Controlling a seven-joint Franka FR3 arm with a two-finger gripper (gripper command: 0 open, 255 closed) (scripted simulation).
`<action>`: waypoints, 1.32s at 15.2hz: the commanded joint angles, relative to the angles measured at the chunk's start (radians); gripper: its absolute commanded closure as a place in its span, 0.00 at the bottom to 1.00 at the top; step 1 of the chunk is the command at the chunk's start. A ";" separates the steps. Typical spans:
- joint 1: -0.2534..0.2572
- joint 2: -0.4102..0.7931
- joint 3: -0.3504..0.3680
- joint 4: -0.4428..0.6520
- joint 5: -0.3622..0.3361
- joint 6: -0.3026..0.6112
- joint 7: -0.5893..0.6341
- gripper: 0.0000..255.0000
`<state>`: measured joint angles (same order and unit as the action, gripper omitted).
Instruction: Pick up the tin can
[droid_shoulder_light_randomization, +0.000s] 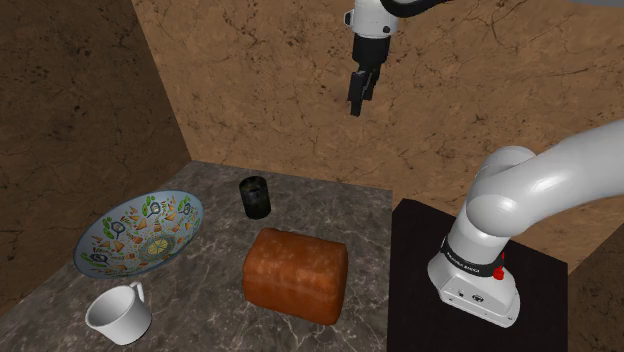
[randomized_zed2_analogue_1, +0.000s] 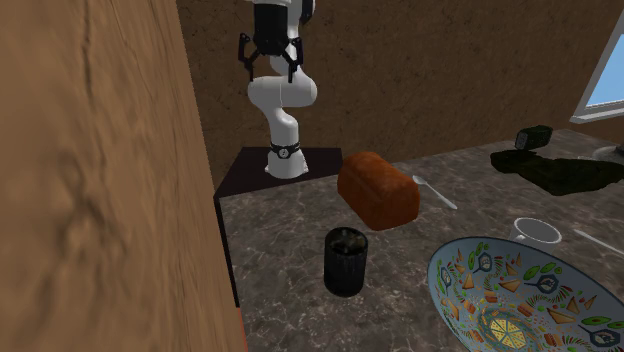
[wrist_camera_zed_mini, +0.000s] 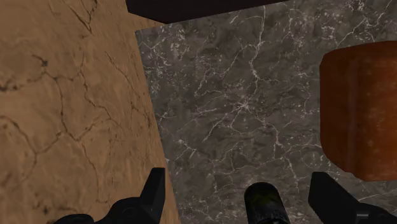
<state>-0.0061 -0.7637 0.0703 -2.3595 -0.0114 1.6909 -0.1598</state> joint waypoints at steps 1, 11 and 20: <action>0.000 0.000 0.000 0.000 0.000 0.000 0.000 0.00; -0.030 0.267 0.191 0.014 0.082 0.220 0.370 0.00; -0.071 0.610 0.327 0.163 0.036 0.381 0.717 0.00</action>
<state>-0.0743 -0.1900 0.3847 -2.2121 0.0328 2.0557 0.5140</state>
